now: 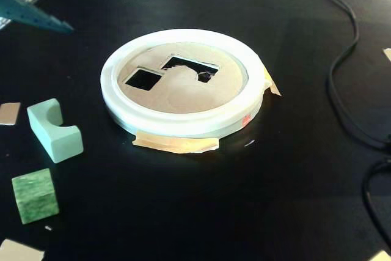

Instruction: Pick up the U shape block and drop it in corresponding U shaped hole

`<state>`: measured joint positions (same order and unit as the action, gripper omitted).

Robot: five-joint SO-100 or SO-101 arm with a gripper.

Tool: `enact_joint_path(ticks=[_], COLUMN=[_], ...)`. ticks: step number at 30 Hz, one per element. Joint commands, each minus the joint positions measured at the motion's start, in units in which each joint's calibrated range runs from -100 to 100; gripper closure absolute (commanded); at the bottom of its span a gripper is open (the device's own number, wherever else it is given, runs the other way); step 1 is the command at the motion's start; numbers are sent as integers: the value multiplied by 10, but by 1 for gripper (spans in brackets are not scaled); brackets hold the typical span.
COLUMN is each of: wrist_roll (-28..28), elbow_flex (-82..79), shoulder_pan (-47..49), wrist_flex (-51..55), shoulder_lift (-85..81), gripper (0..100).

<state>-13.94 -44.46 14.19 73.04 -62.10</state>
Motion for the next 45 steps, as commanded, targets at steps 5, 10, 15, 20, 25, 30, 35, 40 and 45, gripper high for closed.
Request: enact_joint_path(ticks=[5,10,15,20,25,30,35,40,45], wrist_roll=[-21,-19,-18,-18,-18,-18,-18,-18,-23], elbow_flex=[43,-13,-68,-72,-73,-74,-75,-69,-65], shoulder_pan=[10,32,102,127,110,109,109,109,127], wrist_flex=[216,224,216,109,68,68,68,65,65], shoulder_lift=[26,33,115,301,417,439,459,500,491], gripper=[39,38,38,26,21,22,22,23,21])
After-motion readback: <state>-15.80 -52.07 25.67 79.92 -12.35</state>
